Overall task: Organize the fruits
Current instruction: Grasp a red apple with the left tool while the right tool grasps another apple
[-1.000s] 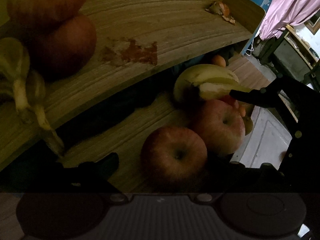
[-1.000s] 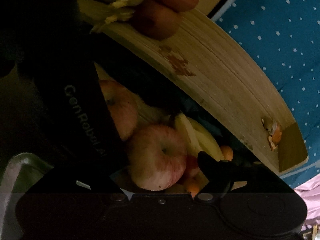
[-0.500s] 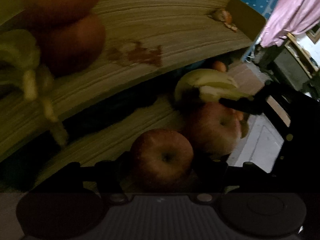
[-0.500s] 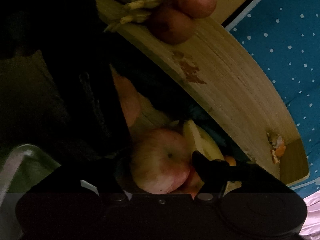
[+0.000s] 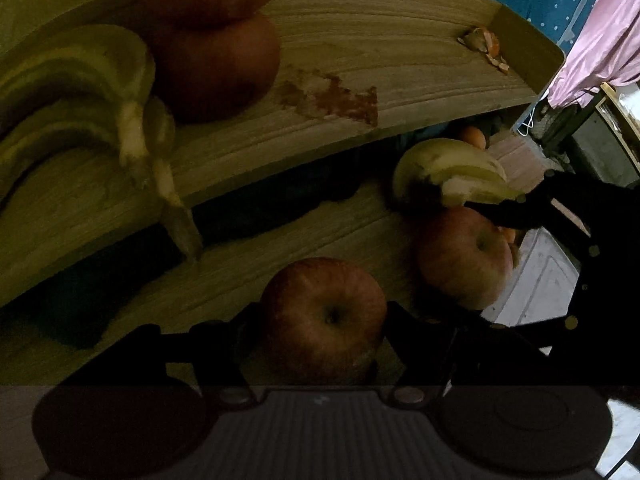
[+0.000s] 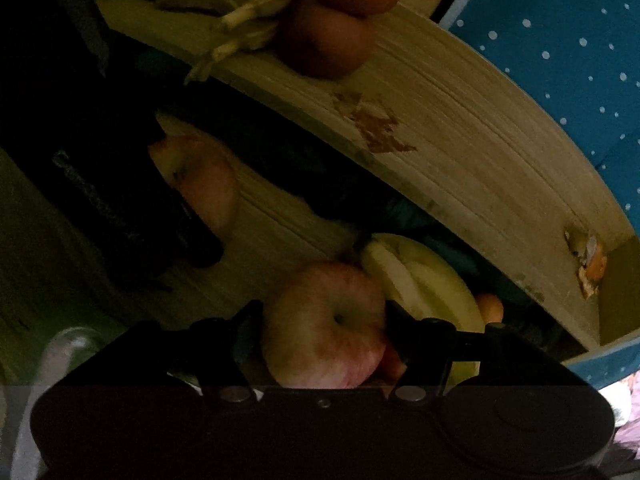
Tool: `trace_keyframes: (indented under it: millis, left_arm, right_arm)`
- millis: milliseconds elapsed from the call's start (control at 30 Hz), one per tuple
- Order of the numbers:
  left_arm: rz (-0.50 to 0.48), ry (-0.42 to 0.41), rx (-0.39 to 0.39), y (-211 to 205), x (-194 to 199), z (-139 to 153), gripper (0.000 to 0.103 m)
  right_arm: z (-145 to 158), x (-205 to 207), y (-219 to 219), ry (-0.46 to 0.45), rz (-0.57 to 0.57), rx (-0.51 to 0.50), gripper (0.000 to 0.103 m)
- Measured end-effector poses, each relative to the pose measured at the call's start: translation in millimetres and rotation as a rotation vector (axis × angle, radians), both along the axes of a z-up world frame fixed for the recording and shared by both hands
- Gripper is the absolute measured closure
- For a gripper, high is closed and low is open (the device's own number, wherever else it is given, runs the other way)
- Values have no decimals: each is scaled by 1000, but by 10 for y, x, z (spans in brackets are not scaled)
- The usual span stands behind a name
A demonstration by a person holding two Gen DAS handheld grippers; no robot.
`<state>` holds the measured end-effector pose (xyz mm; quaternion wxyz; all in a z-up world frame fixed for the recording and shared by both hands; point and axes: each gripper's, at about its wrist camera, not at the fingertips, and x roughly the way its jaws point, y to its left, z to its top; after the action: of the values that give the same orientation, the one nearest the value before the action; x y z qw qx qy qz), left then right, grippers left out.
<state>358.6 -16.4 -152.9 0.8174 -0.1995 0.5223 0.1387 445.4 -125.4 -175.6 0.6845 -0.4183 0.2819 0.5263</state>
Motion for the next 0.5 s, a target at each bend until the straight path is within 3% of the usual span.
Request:
trace_keyframes:
  millis: [500]
  left_arm:
    - [51, 23, 29, -79, -230, 96, 33]
  right_arm:
    - [248, -464, -184, -42, -41, 92, 37]
